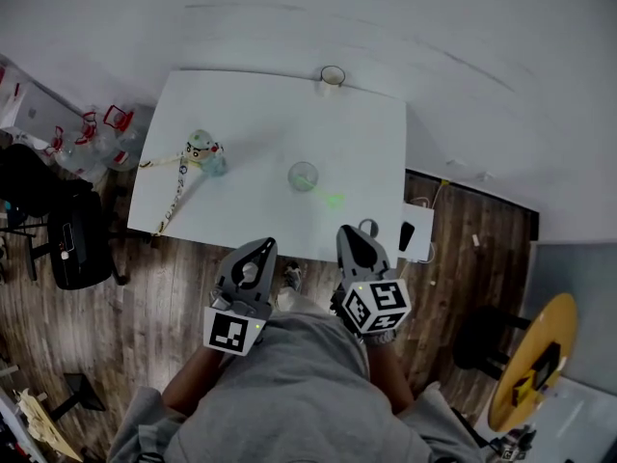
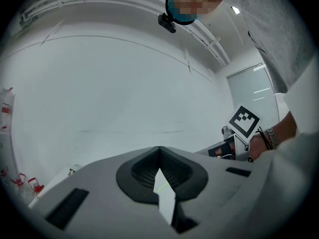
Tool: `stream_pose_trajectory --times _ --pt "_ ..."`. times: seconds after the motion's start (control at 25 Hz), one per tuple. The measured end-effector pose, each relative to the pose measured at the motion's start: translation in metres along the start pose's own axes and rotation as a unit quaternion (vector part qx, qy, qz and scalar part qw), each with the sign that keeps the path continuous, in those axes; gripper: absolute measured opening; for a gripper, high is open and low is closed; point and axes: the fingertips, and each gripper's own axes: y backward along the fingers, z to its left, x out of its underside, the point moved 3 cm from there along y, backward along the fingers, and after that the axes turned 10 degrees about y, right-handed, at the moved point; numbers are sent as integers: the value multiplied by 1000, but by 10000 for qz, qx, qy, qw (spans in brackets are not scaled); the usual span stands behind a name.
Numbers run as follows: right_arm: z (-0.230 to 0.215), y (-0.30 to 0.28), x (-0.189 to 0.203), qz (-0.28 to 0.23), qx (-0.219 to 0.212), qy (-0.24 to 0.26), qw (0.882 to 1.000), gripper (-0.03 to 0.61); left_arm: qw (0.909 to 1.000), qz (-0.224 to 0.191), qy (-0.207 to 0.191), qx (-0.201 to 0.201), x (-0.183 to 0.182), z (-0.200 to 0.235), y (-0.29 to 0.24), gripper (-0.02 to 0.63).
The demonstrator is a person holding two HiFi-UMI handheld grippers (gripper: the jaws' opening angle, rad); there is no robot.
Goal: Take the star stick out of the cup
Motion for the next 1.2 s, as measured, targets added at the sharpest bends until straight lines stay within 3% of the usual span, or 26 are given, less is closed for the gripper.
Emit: stream_pose_trajectory --times 0.52,0.96,1.04,1.2 --pt "-11 -33 11 363 689 -396 9962 38 9948 327 -15 963 1 25 -38 29" --pt "-27 -52 28 670 1285 -843 9858 43 9857 633 -4 1559 6 43 -70 31" --pt "-27 -57 32 730 1304 -945 9842 134 9843 691 0 1626 6 48 -75 31" --pt "-29 -63 37 817 1438 -1077 9803 141 9811 777 -49 1770 7 57 -84 30"
